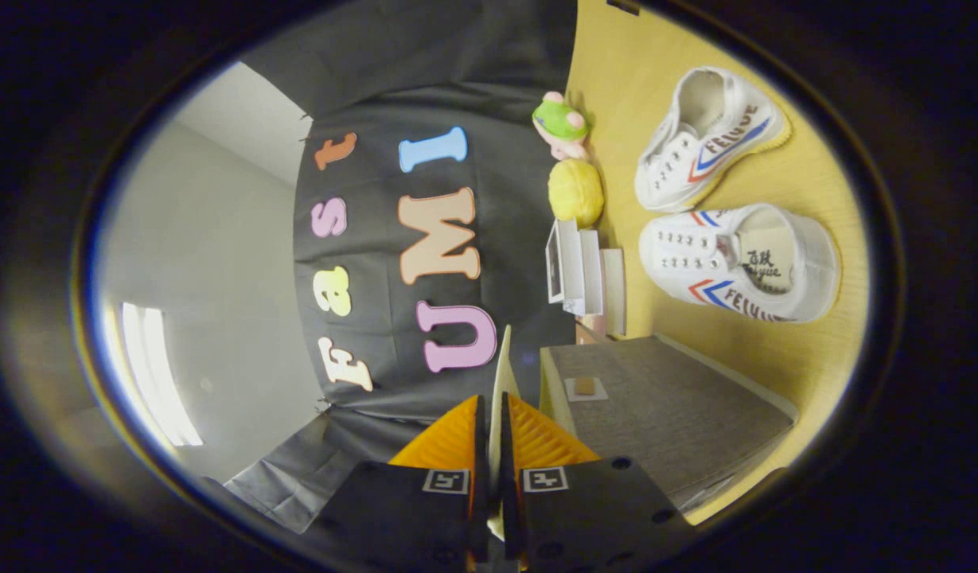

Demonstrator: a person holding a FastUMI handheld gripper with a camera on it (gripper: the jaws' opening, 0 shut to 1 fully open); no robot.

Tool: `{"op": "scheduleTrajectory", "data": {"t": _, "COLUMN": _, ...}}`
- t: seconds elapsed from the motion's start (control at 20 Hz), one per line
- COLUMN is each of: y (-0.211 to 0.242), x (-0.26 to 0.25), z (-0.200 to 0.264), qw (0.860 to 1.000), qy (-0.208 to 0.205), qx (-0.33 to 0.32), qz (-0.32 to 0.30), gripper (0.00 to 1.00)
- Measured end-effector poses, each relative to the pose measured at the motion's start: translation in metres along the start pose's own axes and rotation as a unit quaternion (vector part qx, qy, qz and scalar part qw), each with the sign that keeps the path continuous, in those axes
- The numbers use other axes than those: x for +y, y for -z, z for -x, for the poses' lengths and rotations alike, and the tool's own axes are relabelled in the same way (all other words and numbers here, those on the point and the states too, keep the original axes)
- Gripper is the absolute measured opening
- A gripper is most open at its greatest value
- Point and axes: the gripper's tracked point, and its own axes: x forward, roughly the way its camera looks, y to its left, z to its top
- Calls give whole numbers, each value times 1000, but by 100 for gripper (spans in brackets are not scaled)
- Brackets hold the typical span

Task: Open the storage box then place both shoes into the box .Put the left shoe in first, then the right shoe, with the right side of both shoes facing outward in a uniform manner.

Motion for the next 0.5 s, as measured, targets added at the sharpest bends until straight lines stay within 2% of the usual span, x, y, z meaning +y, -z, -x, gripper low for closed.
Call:
{"op": "scheduleTrajectory", "data": {"t": 0.3, "y": 39, "x": 64, "z": -8, "qw": 996, "qy": -29, "qx": 32, "qz": 84, "gripper": 11}}
{"op": "scheduleTrajectory", "data": {"t": 0.5, "y": 89, "x": 90, "z": -18, "qw": 987, "qy": -47, "qx": 73, "qz": 133, "gripper": 12}}
